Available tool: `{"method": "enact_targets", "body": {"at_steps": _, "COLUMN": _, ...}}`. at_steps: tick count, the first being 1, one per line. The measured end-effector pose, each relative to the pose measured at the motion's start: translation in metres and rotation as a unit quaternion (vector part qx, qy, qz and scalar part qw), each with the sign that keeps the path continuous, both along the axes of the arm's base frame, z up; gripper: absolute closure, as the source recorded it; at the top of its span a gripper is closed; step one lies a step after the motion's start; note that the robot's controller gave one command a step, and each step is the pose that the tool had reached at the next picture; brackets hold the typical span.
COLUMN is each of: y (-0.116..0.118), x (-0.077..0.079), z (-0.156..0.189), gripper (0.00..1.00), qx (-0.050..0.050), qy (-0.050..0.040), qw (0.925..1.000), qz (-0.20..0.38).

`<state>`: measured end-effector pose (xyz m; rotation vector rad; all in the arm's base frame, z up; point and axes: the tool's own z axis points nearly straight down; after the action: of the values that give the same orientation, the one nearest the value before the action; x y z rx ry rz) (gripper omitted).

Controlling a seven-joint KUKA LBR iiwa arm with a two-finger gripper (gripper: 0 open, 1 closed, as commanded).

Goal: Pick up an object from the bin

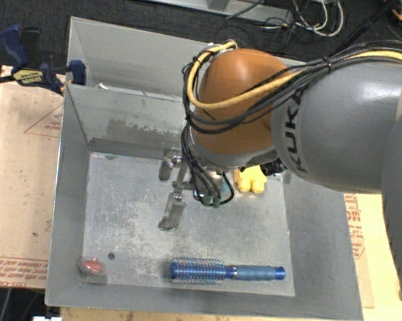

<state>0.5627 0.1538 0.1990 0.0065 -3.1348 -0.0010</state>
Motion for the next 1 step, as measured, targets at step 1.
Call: {"method": "enact_targets", "body": {"at_steps": 1, "y": -0.0247, "x": -0.0626, "z": -0.0635, "gripper": 0.0, "qx": 0.0, "qy": -0.0008, "qw": 0.9929, "qz": 0.119}}
